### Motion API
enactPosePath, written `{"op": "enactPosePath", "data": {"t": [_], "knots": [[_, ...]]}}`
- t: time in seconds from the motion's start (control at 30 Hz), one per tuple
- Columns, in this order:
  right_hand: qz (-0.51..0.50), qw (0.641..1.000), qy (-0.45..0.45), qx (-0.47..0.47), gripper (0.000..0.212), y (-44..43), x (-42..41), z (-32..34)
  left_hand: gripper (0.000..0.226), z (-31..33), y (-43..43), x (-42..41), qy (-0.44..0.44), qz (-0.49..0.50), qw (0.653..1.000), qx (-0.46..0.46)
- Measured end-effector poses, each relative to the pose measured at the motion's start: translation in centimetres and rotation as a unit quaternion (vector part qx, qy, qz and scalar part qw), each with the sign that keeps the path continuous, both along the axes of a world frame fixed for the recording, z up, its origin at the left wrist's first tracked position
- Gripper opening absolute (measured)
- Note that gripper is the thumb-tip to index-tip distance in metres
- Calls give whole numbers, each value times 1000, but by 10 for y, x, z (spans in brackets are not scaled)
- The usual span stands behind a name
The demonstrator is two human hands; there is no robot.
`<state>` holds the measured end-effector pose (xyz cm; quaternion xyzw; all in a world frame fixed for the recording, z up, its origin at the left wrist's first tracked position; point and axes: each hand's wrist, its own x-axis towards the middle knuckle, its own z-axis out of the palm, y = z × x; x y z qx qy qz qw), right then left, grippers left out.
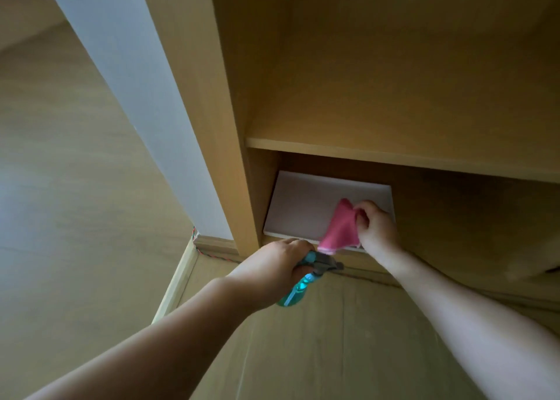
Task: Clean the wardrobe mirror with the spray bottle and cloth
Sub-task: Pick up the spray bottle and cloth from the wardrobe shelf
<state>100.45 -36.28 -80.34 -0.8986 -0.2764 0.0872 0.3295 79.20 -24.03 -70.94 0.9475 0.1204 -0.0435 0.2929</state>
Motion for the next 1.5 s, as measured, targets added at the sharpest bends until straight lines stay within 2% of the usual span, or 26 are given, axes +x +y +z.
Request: {"op": "enactPosePath", "data": {"t": [0.1,0.23,0.37,0.47,0.57,0.67,0.93,1.1,1.27,1.5], "knots": [[51,993,42,94,17,-18,-17,35,24,7,-6,9,-40,-11,999,9],[127,963,131,197,25,-47,-41,83,27,15,-17,21,-83,-50,994,44],[173,937,181,242,26,-67,-49,122,25,31,-32,32,-102,-75,991,49],[195,923,191,270,26,-75,-49,153,27,54,-40,38,-131,-91,987,20],[191,915,203,292,25,-84,-45,185,26,86,-47,44,-190,-100,977,-11],[172,912,204,312,26,-89,-42,226,25,130,-53,54,-194,-84,976,-48],[119,910,188,350,20,-104,-32,392,18,303,-56,83,-199,-114,973,-32],[163,906,213,326,39,-105,-29,523,13,437,-53,90,-214,-104,971,-34],[156,904,215,334,50,-101,-29,662,15,577,-44,93,-220,-110,969,-28],[158,927,142,310,47,-90,-34,845,11,759,-36,87,-256,-98,961,-33]]}}
